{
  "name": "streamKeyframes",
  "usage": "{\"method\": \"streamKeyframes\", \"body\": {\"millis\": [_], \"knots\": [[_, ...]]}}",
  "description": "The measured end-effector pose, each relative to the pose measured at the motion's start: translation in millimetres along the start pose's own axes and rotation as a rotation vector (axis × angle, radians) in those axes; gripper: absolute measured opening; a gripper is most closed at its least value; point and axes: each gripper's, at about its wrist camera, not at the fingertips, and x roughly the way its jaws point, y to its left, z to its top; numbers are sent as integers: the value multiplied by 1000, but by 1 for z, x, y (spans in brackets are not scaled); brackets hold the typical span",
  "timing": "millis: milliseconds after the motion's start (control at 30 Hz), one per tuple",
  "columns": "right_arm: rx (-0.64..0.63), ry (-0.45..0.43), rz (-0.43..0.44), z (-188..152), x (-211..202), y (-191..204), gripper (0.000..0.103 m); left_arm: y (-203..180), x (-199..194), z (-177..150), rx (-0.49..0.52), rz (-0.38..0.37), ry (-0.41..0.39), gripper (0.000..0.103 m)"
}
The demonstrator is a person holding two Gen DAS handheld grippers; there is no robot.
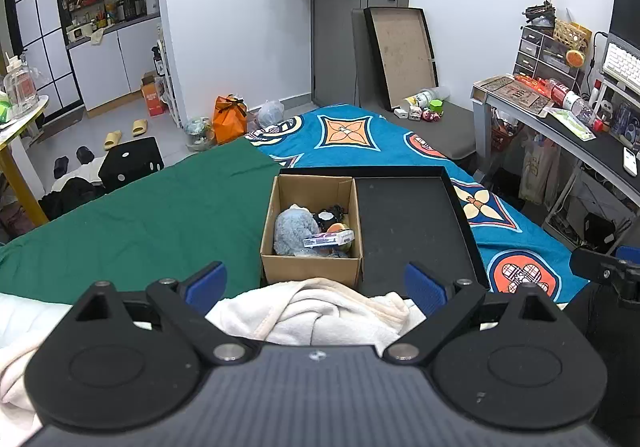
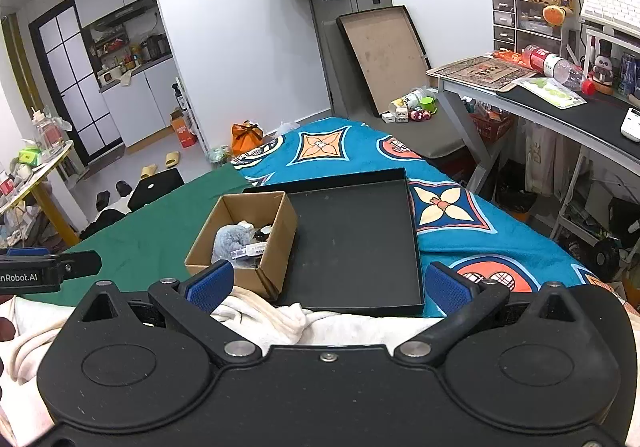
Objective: Organize soft objects
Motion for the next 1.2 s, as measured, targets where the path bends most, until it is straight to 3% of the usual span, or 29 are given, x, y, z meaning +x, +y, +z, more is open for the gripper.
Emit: {"method": "streamKeyframes", "body": {"millis": [1200], "knots": [[18, 26, -10, -4, 7, -5, 103, -1, 7, -2, -11, 1, 18, 95]]}}
